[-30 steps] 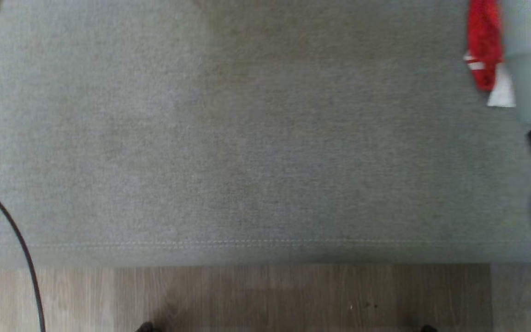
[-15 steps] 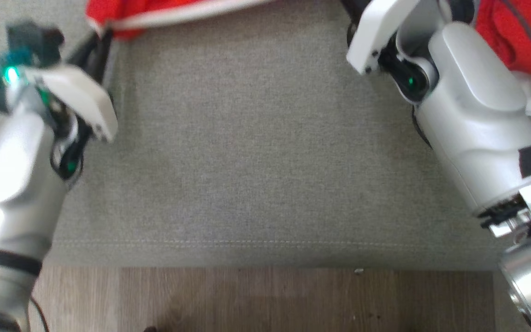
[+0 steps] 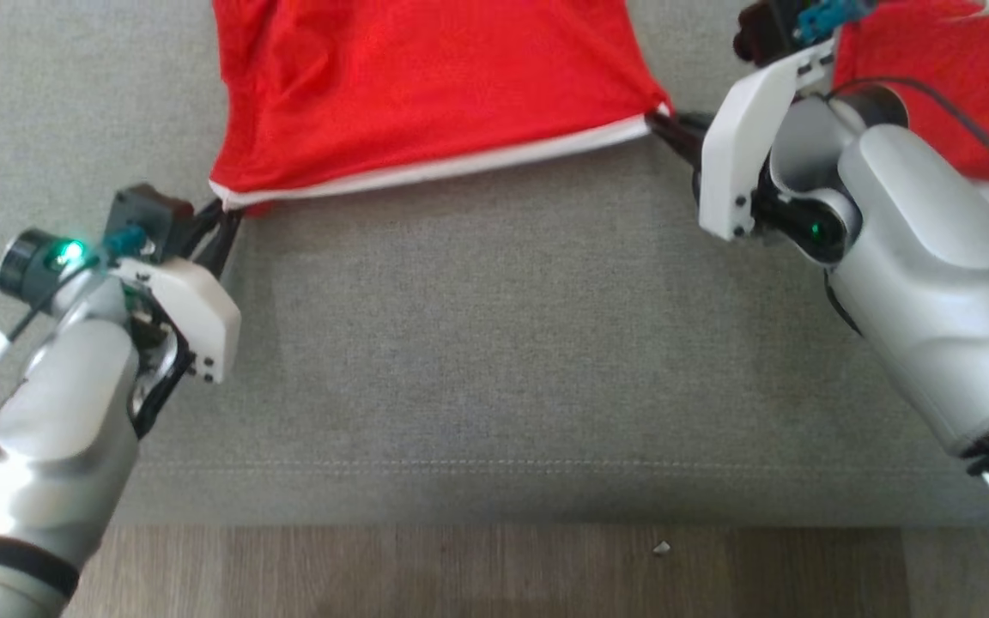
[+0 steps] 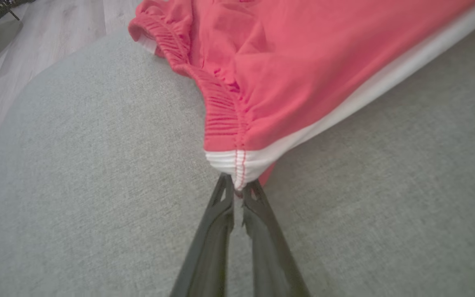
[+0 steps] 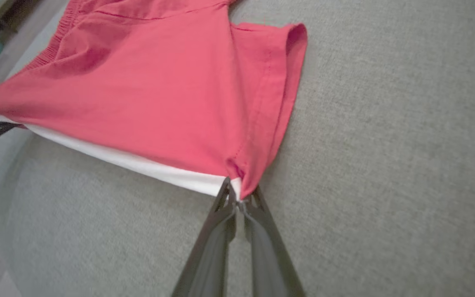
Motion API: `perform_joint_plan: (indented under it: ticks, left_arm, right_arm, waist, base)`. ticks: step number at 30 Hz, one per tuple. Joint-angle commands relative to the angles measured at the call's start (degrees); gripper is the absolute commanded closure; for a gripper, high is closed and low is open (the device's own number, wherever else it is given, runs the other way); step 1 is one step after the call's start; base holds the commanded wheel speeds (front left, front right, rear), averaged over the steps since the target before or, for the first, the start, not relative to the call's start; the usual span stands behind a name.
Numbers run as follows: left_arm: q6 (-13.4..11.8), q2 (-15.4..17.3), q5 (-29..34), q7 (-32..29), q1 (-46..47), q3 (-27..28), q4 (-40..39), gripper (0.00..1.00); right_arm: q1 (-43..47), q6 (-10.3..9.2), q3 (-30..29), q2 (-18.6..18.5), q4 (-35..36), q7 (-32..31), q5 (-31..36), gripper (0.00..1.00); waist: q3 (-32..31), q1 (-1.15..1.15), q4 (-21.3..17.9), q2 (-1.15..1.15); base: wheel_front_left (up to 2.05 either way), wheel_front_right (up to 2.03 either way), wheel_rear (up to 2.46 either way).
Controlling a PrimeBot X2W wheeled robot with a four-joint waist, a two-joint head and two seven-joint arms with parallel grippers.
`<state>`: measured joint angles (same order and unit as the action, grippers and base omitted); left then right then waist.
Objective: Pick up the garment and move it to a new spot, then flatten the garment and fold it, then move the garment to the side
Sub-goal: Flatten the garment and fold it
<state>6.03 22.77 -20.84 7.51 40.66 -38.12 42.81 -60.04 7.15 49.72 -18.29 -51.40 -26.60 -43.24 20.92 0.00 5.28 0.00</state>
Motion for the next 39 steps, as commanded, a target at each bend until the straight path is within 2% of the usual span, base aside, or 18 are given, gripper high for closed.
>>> perform_joint_plan:
  ticks: [1, 11, 19, 24, 32, 39]
  left_arm:
    - [-0.94, 3.4, -0.16, 0.58, 0.01, 2.22, -0.41, 1.0]
    - [-0.96, 2.46, -2.1, 1.48, -5.8, 1.25, -3.31, 1.0]
    - [-1.44, 2.55, -3.23, 0.19, -12.92, -0.61, -9.17, 1.0]
    - [-2.55, 4.1, -3.8, -1.78, -17.9, -1.53, -14.94, 1.0]
    - [-4.3, 7.28, -5.07, -5.79, -25.15, -2.69, -25.53, 1.0]
    - [-5.62, 8.91, -5.39, -7.78, -24.03, -1.57, -32.83, 1.0]
  right_arm:
    - [1.19, 0.34, 0.85, -1.48, 1.82, -0.56, -0.24, 1.0]
    - [5.25, 0.34, 6.04, -7.7, 6.45, -5.75, -5.47, 1.0]
    - [10.95, 0.34, 10.64, -13.99, 13.16, -14.77, -12.01, 1.0]
    - [14.19, 0.34, 12.0, -17.86, 17.23, -20.44, -15.28, 1.0]
    - [18.09, 0.34, 11.23, -23.53, 23.72, -26.72, -17.7, 1.0]
    - [15.57, 0.34, 4.21, -23.22, 26.23, -23.98, -16.95, 1.0]
  waist:
    - [-0.8, 0.0, -0.14, 0.0]
    - [-5.41, 0.0, 0.63, 0.0]
    - [-10.34, 0.0, 1.5, 0.0]
    - [-12.08, 0.0, 1.68, 0.0]
    - [-13.01, 0.0, 2.31, 0.0]
    - [-11.28, 0.0, 4.0, 0.0]
  base:
    - [0.0, 0.0, 0.0]
    - [0.0, 0.0, 0.0]
    - [0.0, 0.0, 0.0]
    - [0.0, 0.0, 0.0]
    - [0.0, 0.0, 0.0]
    - [0.0, 0.0, 0.0]
